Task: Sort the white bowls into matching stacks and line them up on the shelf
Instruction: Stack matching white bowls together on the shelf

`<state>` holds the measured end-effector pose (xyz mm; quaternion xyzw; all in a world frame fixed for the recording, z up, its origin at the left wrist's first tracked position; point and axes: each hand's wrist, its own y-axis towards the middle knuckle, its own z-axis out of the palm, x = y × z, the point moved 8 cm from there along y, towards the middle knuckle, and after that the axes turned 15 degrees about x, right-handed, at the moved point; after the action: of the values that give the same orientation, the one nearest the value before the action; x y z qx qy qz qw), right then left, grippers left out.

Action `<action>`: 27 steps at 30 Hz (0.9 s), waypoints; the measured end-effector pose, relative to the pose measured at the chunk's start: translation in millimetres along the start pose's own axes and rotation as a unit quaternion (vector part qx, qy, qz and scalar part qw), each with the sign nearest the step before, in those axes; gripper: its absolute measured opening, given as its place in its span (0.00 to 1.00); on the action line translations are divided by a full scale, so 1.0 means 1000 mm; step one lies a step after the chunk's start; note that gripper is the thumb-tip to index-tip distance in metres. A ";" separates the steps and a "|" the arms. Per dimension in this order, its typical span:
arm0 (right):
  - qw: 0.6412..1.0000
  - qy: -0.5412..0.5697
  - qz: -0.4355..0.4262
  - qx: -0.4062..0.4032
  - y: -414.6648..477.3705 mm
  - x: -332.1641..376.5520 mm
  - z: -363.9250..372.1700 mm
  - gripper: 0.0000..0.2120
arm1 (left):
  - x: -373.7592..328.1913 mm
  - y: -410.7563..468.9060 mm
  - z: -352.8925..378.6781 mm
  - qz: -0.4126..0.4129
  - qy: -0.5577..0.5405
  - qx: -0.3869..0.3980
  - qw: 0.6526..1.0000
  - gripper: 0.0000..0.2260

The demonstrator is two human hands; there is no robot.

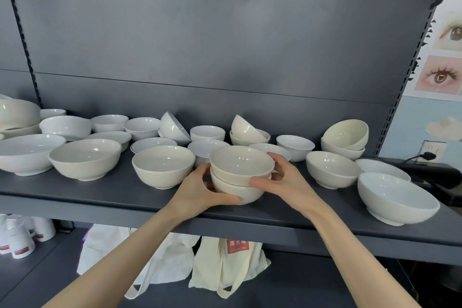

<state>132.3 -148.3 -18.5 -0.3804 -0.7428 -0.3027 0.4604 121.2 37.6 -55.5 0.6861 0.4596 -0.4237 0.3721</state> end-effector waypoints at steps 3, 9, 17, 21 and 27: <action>1.000 0.009 -0.021 -0.019 -0.001 -0.001 -0.002 0.30 | -0.003 -0.004 -0.001 0.001 0.005 -0.022 1.000 0.44; 0.997 0.023 -0.079 -0.015 -0.005 0.021 -0.007 0.25 | -0.020 -0.022 0.002 0.056 -0.053 -0.089 0.993 0.34; 0.989 0.055 -0.135 0.006 0.015 0.055 0.013 0.29 | -0.046 -0.061 -0.029 0.090 -0.056 -0.214 0.971 0.35; 0.984 0.082 -0.159 0.016 0.031 0.068 0.034 0.26 | -0.049 -0.081 -0.055 0.099 -0.032 -0.270 0.957 0.34; 0.982 0.102 -0.156 0.030 0.065 0.084 0.065 0.35 | -0.047 -0.089 -0.099 0.107 -0.006 -0.273 0.956 0.38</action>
<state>133.2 -37.8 39.5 -0.2126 -0.7509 -0.3853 0.4924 50.5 138.9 12.8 0.6007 0.4798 -0.2441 0.5911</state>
